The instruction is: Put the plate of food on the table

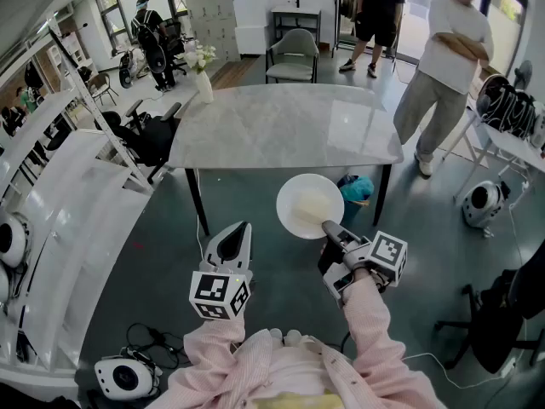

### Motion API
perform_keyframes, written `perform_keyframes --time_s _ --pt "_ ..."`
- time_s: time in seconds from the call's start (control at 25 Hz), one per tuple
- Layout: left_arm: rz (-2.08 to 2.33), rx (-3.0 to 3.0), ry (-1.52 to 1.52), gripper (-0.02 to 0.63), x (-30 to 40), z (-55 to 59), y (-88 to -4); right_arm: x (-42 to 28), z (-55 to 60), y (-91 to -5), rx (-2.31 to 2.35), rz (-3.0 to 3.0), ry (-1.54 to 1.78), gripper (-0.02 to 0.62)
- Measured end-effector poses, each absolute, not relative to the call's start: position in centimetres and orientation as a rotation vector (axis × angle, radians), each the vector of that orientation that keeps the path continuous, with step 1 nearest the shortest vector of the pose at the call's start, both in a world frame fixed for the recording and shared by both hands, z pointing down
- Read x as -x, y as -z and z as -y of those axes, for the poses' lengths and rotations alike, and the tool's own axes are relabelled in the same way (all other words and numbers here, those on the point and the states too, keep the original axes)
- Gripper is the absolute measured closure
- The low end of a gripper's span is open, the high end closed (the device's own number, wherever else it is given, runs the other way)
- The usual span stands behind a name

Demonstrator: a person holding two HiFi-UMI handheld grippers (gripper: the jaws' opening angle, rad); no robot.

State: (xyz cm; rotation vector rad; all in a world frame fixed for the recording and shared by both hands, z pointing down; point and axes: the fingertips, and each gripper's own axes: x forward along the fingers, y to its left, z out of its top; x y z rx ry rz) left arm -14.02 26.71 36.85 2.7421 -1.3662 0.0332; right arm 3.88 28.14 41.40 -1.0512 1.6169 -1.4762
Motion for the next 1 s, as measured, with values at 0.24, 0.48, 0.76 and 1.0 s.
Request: perform_keyframes --time_s 0.24,0.48,0.76,1.0 --pt "1.386 -2.733 -0.025 0.606 14.7 -26.6 -36.9 -4.3 -28.3 -41.7 1.059 -1.601 1.473 0.58" --pt "1.395 -2.733 -0.021 0.606 14.6 -26.6 -36.8 -4.9 -28.5 -41.8 1.062 -1.597 1.471 0.58" --pt "1.419 -2.737 -0.021 0.606 15.0 -26.4 -36.5 -5.4 -28.2 -42.1 1.065 -1.602 1.474 0.58" --pt "1.464 -2.699 -0.004 0.606 14.7 -26.7 -36.8 -6.7 -27.3 -42.3 1.063 -1.604 1.487 0.58"
